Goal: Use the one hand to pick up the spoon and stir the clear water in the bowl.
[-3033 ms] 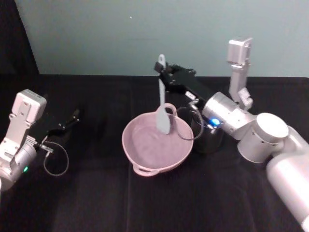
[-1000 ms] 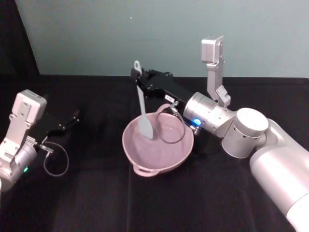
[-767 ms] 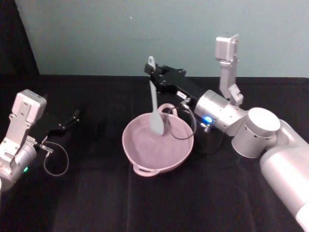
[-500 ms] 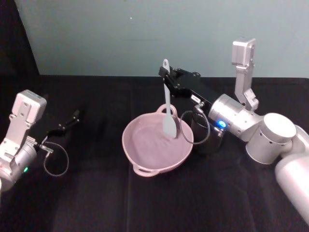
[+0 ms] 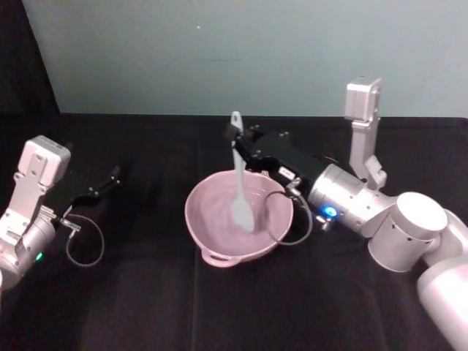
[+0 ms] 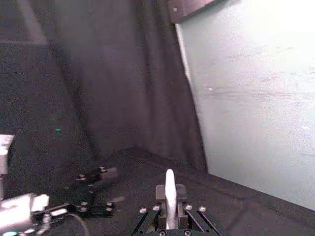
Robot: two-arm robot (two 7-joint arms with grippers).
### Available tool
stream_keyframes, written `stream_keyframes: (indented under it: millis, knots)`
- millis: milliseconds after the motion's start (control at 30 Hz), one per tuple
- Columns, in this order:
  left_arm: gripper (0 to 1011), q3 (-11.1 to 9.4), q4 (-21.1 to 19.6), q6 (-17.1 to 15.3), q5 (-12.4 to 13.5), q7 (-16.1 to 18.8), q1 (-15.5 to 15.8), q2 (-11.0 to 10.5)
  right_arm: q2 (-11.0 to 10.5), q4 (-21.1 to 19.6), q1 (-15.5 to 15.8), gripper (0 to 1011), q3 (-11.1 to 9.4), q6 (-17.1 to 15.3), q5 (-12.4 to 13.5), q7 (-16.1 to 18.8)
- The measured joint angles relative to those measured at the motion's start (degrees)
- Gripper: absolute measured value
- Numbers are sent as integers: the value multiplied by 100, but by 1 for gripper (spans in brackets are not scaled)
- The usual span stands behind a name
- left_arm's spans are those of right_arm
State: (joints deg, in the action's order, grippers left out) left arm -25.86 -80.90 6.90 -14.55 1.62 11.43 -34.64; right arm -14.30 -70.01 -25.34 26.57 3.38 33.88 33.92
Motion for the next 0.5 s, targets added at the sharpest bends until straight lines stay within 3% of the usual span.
stream_keyframes:
  millis: [200,500]
  knots:
    - [1011,0,0,0,0,0,0,0,148,24,-59,126,205,9,6,83]
    - [1011,0,0,0,0,0,0,0,515,633,-452,126,383,197,-6,175]
